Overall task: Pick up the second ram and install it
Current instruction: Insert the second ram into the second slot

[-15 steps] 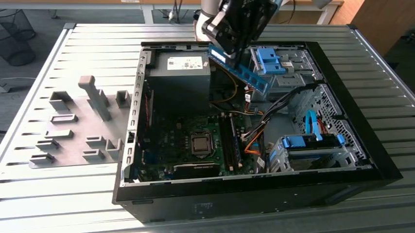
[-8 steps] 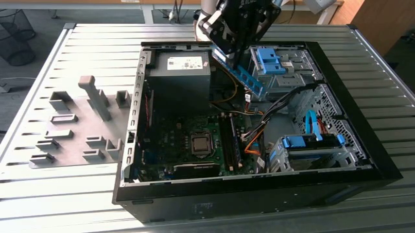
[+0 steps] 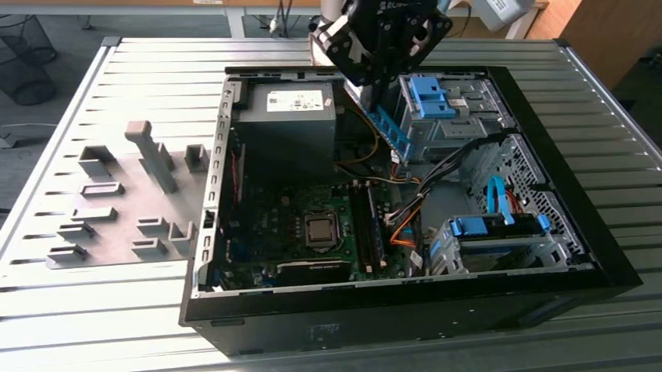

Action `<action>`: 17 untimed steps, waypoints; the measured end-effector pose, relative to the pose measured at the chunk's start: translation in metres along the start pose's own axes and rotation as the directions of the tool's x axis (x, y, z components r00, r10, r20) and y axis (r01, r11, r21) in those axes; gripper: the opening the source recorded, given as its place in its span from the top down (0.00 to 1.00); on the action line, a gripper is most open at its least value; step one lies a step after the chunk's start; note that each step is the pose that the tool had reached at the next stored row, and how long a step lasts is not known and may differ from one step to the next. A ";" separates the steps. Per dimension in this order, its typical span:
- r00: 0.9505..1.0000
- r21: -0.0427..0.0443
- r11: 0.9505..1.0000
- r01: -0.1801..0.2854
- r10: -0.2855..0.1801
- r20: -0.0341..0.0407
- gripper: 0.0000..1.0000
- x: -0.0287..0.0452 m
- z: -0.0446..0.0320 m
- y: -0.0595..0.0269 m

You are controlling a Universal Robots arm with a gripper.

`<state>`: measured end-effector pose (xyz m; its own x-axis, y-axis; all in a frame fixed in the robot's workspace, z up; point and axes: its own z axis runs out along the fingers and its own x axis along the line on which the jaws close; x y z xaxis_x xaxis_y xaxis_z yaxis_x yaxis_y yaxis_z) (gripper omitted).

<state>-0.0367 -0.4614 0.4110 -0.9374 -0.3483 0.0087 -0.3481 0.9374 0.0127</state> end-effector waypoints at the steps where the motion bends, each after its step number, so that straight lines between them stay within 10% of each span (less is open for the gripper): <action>1: 1.000 0.000 1.000 -0.018 0.018 0.000 0.86 0.0000 0.0003 0.0000; 10: 0.985 -0.002 0.985 -0.173 0.173 0.002 0.86 0.0000 0.0021 0.0000; 17: 0.983 -0.002 0.983 -0.181 0.181 0.002 0.86 0.0000 0.0021 0.0000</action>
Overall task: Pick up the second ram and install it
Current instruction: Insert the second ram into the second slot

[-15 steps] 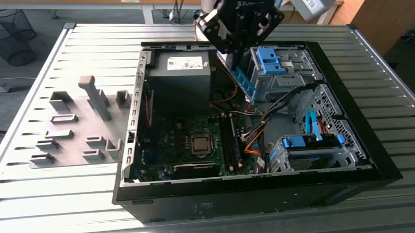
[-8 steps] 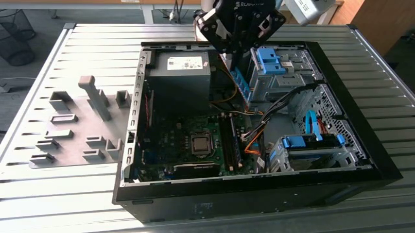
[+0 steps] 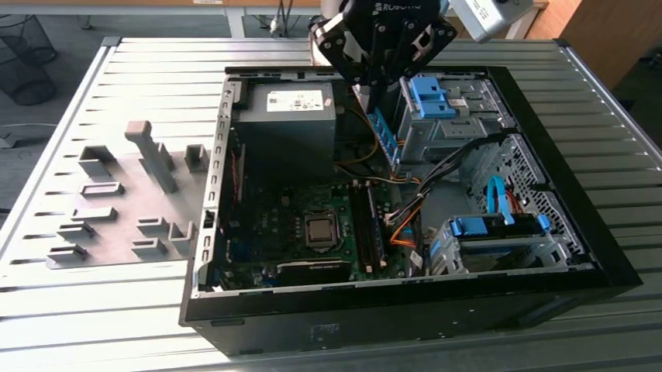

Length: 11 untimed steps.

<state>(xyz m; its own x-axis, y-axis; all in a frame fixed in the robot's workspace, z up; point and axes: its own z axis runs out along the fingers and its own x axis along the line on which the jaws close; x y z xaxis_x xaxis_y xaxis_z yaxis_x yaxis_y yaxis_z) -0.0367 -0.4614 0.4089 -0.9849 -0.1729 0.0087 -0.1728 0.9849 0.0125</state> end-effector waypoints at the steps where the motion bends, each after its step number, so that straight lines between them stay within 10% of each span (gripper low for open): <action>1: 1.000 0.000 1.000 0.000 0.000 0.000 0.86 0.0000 0.0000 0.0000; 11: 1.000 0.000 1.000 -0.012 0.012 0.000 0.86 0.0000 0.0000 0.0000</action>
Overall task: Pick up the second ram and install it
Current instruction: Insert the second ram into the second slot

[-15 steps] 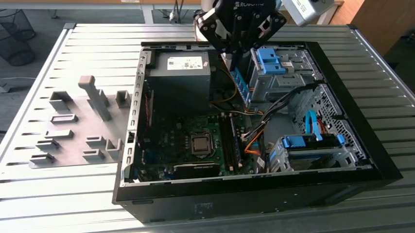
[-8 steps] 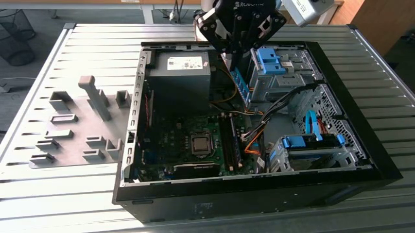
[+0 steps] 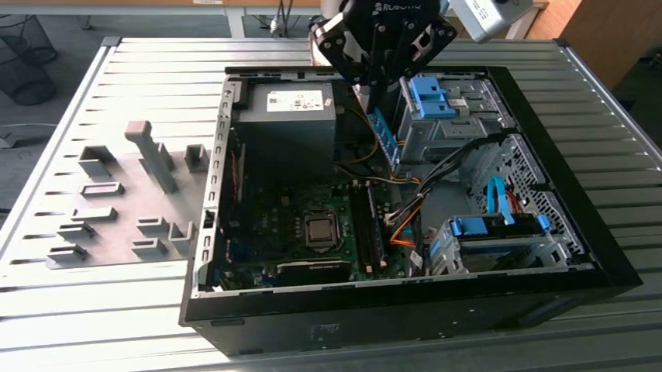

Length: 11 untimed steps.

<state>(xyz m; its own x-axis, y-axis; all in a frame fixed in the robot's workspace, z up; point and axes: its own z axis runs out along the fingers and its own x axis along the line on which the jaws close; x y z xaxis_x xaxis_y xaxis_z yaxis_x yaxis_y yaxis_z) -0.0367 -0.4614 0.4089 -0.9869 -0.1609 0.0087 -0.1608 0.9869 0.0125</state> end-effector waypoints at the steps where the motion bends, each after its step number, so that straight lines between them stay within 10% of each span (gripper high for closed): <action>1: 1.000 0.000 1.000 -0.011 0.011 0.000 0.86 0.0000 0.0000 0.0000; 11: 0.993 -0.001 0.993 -0.115 0.115 0.001 0.86 0.0000 0.0006 0.0000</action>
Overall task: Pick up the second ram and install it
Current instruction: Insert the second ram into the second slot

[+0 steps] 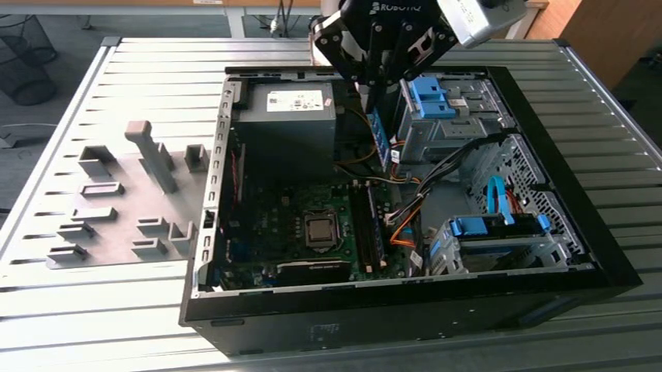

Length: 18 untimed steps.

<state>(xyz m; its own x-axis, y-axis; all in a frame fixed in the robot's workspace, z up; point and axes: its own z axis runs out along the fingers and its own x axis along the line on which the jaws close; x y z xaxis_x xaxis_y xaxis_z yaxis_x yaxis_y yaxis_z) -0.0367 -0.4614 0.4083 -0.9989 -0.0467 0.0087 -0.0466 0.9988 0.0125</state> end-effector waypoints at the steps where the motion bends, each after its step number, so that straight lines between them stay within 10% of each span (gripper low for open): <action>1: 1.000 0.000 1.000 0.000 0.000 0.000 0.86 0.0000 0.0001 0.0000; 18: 1.000 0.000 1.000 0.000 0.000 0.000 0.86 0.0000 0.0054 -0.0001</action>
<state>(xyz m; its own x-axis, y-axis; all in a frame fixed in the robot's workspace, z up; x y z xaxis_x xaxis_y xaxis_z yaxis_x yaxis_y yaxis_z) -0.0368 -0.4614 0.4029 -0.9989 -0.0462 0.0089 -0.0461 0.9989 0.0125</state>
